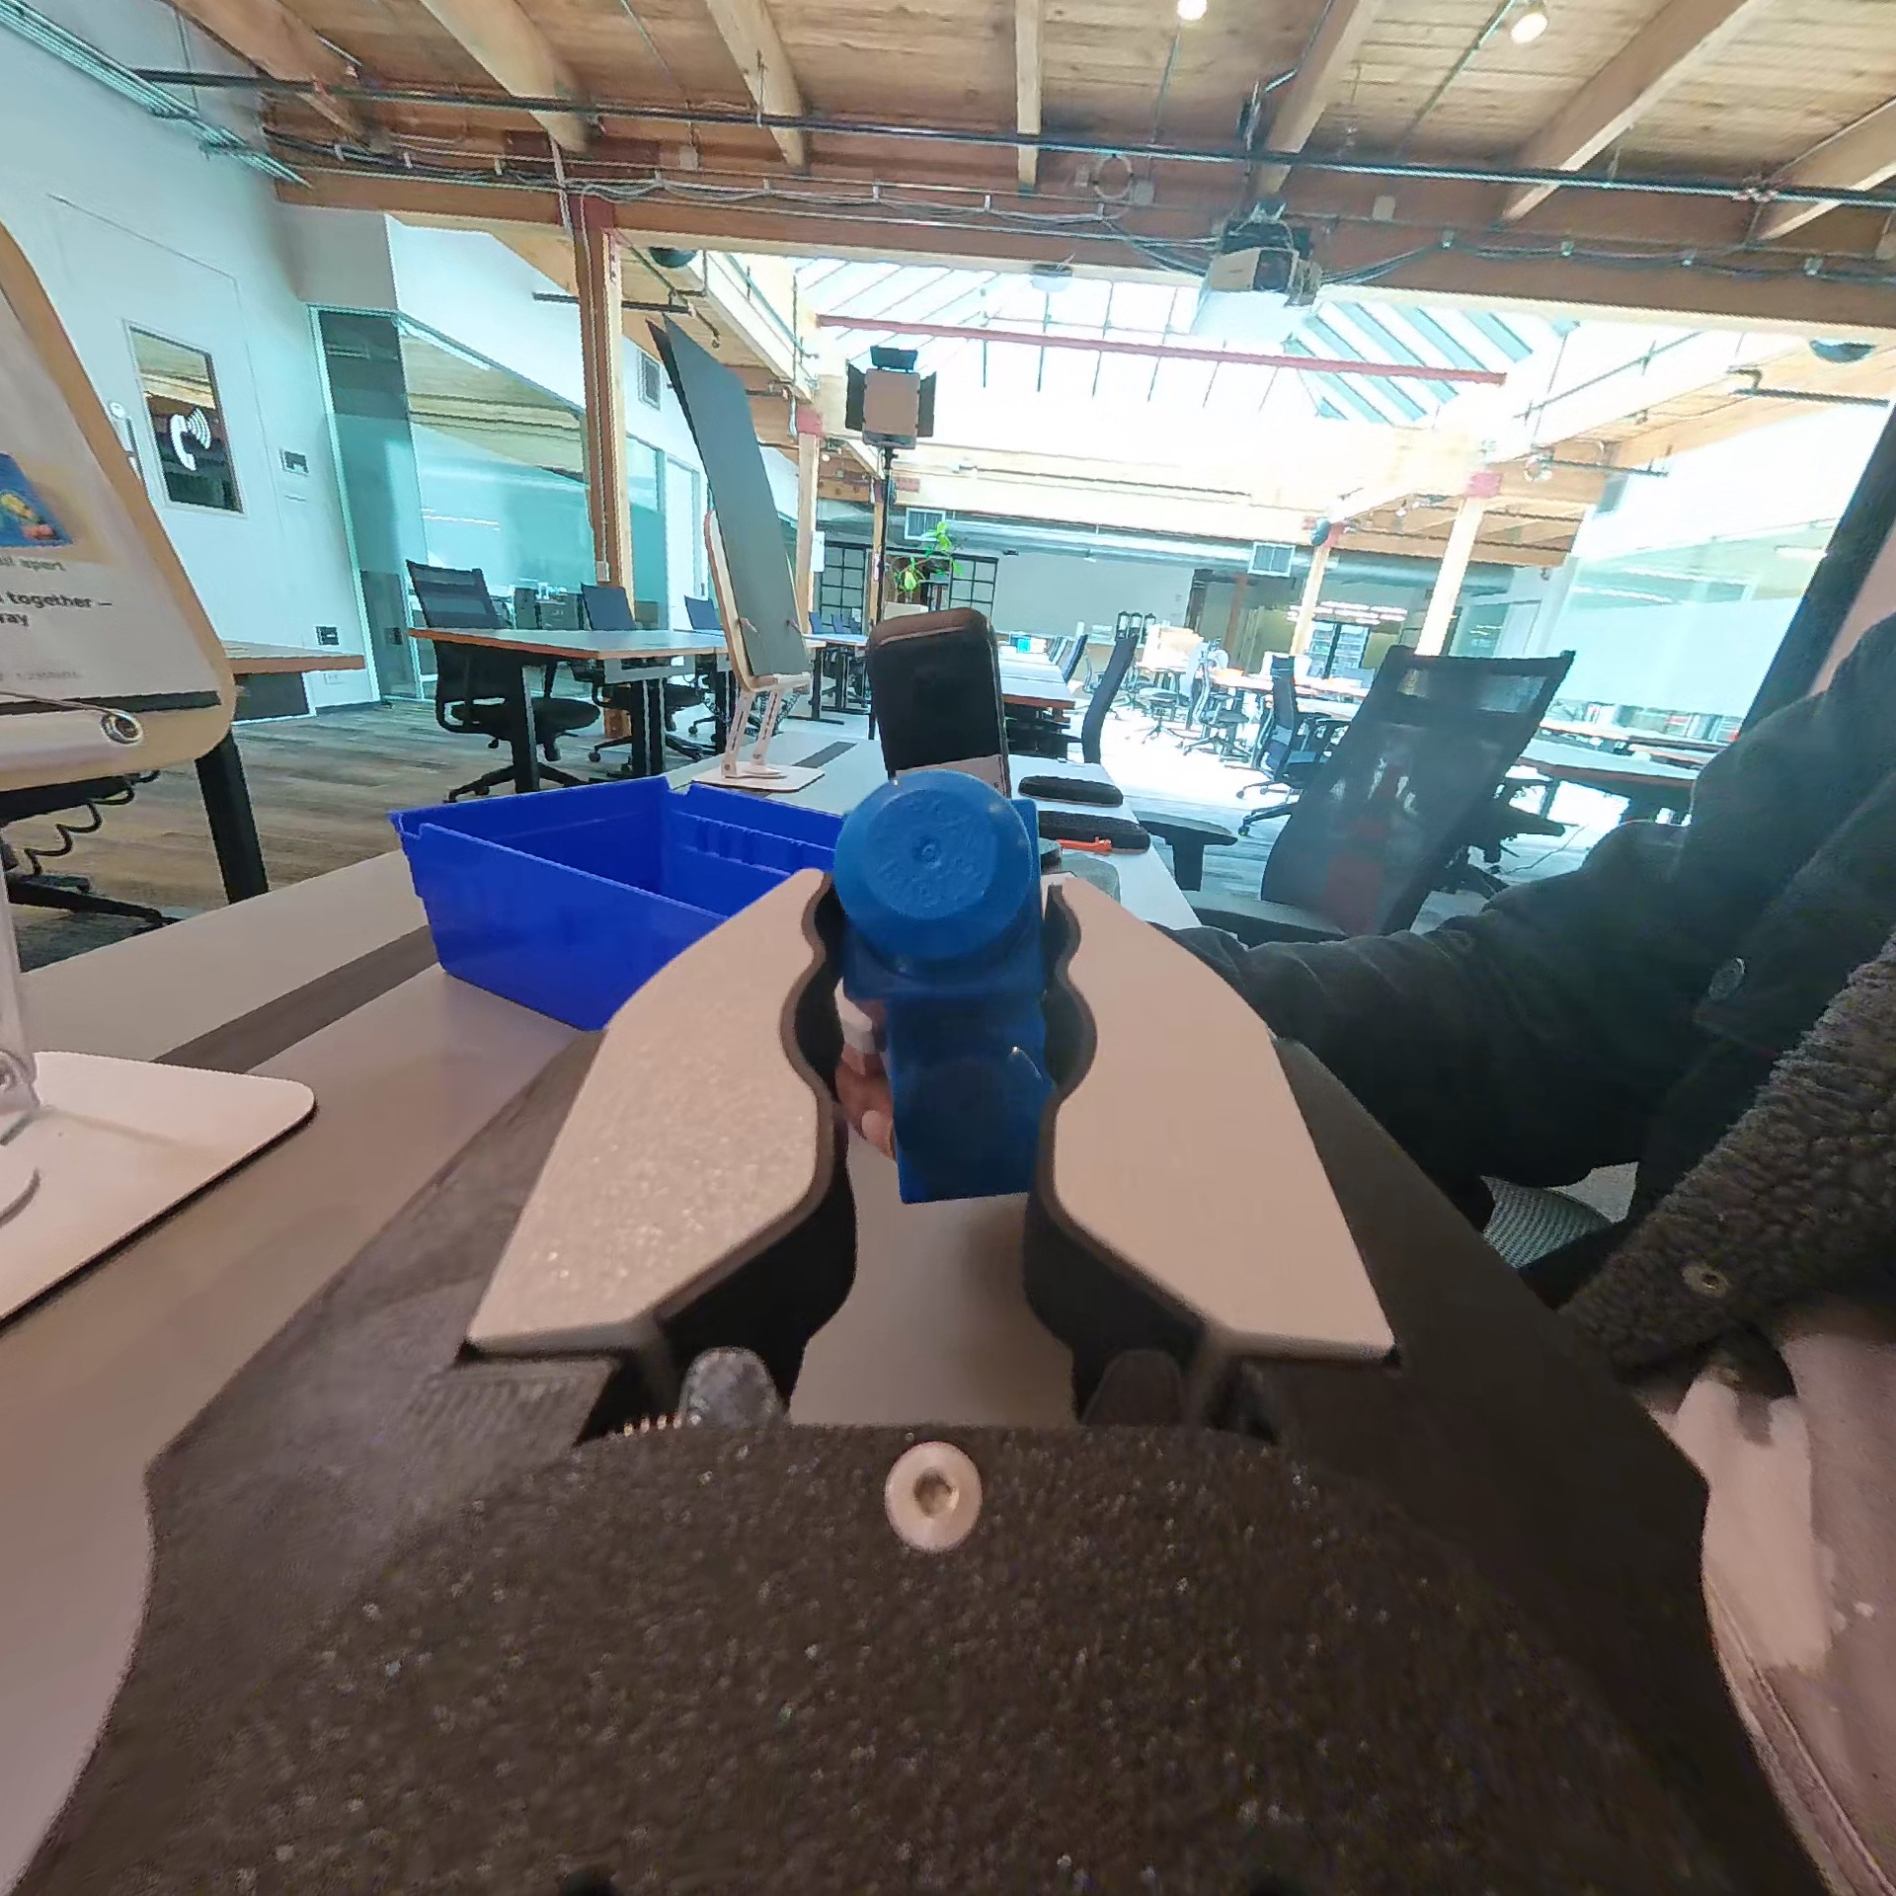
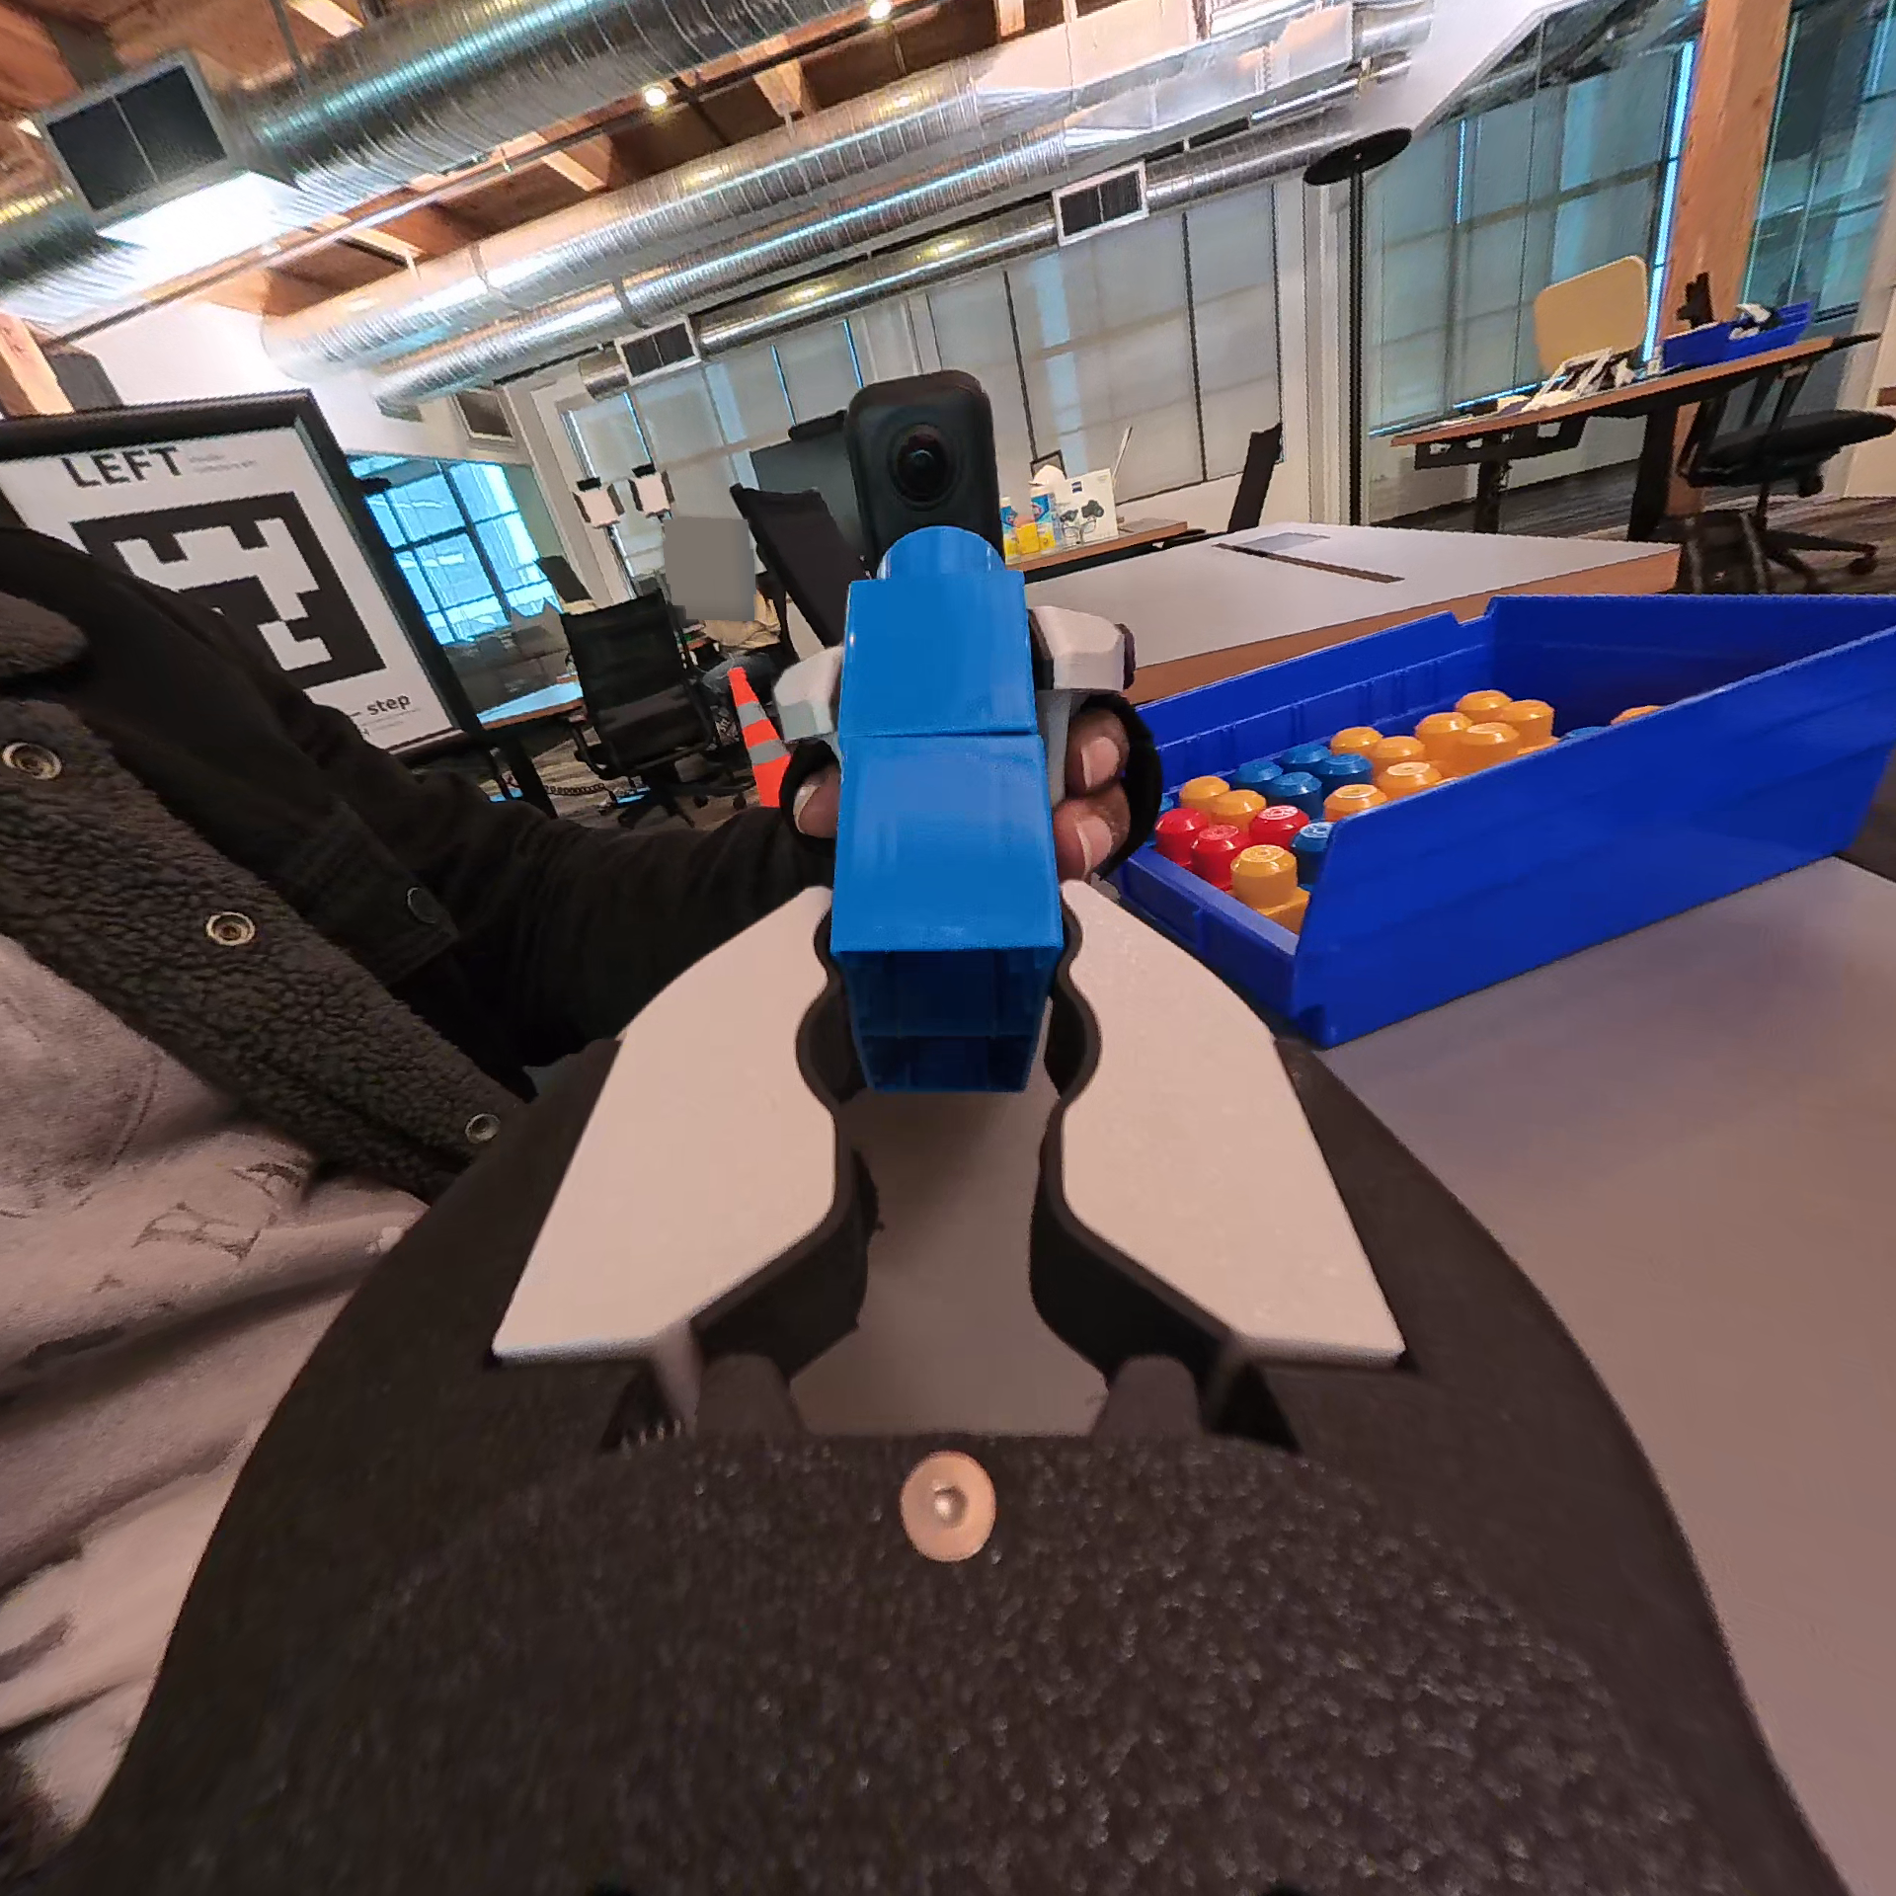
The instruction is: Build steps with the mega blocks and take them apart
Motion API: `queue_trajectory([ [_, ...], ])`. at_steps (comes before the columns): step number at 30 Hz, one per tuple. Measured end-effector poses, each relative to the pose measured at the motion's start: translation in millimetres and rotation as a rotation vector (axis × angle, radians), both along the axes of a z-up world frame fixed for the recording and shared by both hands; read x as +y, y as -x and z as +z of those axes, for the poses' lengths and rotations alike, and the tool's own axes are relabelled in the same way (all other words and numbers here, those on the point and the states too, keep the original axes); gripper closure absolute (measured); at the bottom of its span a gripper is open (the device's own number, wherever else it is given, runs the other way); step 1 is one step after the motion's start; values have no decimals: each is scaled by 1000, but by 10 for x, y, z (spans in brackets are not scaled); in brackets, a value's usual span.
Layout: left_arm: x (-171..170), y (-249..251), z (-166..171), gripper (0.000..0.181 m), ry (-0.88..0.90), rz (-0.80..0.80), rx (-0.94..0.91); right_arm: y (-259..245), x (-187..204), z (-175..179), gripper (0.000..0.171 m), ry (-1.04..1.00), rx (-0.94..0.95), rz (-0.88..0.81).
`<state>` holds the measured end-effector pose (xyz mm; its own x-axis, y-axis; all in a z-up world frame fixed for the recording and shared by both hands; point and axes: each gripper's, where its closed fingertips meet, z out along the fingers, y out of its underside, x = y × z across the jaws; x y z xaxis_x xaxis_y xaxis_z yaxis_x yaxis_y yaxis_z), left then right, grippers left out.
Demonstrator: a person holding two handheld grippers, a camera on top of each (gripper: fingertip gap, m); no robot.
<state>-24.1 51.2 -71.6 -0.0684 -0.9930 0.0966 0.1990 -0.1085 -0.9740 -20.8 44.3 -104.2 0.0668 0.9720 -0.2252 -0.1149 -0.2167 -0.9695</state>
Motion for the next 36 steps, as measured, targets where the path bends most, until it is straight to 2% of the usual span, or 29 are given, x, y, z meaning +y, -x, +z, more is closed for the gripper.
queue_trajectory([
  [18, 57, -20, 44, 144, 16, 63, -12, -10, 42, 28, 135, -26, 6, -42],
  [21, 34, -6, 89, 145, 14, 53, -45, -45, 26, 120, 135, -18, 60, -30],
  [24, 62, 10, 113, 135, 55, 45, -79, -136, 21, 262, 135, -9, 150, -23],
  [28, 42, -55, 50, 128, 75, 27, -61, -268, 40, 455, 135, 1, 279, -38],
  [31, -67, -188, -31, 125, 64, 0, -20, -273, 65, 475, 135, -16, 296, -69],
  [33, -84, -263, -84, 128, 58, 18, 7, -232, 55, 452, 135, -24, 289, -67],
  [35, -93, -288, -132, 143, 53, 23, 29, -191, 47, 426, 135, -36, 278, -70],
  [36, -85, -280, -145, 145, 49, 23, 34, -180, 47, 412, 135, -41, 267, -73],
])
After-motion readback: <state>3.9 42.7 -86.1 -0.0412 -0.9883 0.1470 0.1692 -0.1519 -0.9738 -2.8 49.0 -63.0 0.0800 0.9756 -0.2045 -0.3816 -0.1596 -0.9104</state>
